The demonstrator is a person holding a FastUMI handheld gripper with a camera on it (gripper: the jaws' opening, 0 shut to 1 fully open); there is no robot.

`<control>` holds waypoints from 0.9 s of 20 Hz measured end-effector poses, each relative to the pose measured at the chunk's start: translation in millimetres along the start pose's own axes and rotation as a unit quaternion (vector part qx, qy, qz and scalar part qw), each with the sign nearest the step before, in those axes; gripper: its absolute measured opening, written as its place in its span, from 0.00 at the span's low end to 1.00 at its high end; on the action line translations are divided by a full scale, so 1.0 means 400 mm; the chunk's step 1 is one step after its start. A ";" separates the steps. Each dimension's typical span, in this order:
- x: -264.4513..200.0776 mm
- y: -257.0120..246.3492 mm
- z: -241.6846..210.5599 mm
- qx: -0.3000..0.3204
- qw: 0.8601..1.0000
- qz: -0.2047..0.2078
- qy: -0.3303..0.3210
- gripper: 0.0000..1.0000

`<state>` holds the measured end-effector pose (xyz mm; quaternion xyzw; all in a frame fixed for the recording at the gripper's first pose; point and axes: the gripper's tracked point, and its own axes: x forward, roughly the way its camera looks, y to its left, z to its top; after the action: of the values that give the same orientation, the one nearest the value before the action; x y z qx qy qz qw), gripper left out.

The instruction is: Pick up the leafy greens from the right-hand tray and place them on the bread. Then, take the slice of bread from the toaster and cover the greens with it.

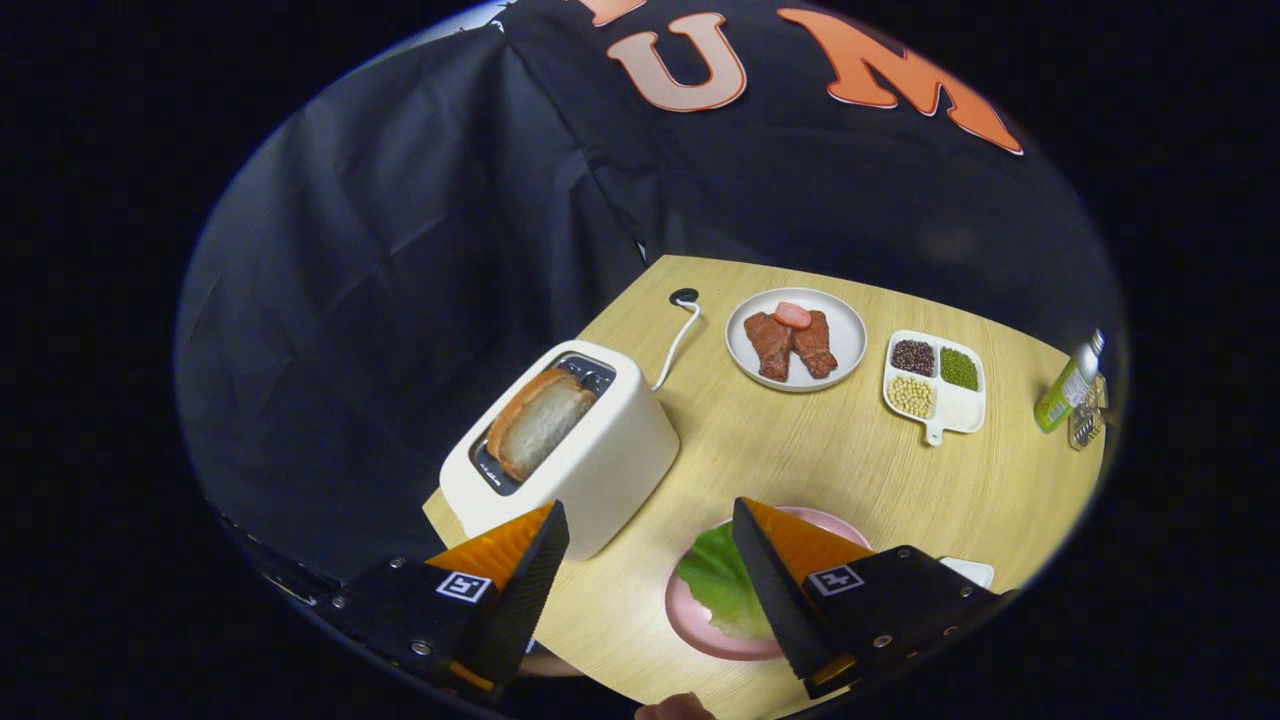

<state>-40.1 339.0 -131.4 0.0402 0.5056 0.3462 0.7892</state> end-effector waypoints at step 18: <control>0.183 0.210 0.095 0.039 0.995 -0.004 0.087 0.96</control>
<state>-32.9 456.5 -134.5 0.0385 0.5858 0.3254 0.7412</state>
